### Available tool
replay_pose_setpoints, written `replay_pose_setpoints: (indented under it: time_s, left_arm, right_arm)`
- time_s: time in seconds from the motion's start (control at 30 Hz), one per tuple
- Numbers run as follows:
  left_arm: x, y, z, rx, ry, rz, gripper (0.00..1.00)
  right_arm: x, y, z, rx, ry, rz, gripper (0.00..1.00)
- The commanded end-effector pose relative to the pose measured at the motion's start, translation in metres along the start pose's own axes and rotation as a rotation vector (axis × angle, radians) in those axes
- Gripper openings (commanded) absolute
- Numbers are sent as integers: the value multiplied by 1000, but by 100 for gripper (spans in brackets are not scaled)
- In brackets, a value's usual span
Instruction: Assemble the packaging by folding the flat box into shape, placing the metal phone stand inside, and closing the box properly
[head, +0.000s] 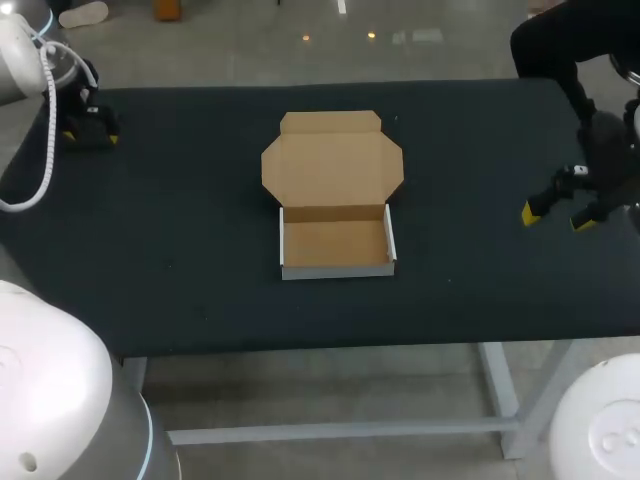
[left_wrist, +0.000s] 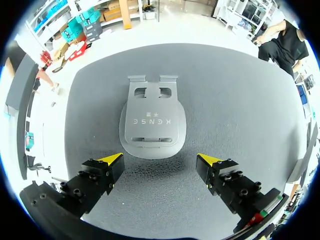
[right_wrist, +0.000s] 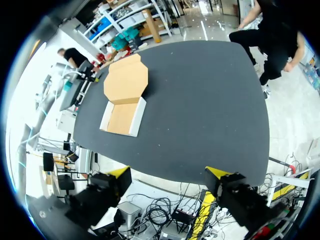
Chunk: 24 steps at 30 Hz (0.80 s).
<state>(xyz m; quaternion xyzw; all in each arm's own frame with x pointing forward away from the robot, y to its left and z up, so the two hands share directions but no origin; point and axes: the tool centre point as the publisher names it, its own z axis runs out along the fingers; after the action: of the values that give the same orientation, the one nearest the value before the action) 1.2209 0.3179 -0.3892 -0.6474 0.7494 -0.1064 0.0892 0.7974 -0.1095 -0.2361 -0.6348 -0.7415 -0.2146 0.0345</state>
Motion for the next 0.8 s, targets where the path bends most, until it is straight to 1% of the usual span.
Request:
replay_pose_setpoints:
  time_s: [0.03,0.8]
  left_arm:
    - [-3,-6,3,-9,6,0,100]
    - [-2,-13,5,-2,21,39,100]
  right_arm:
    - [0,0,-3,5,3,-1,100]
    - [0,0,-3,5,3,-1,100]
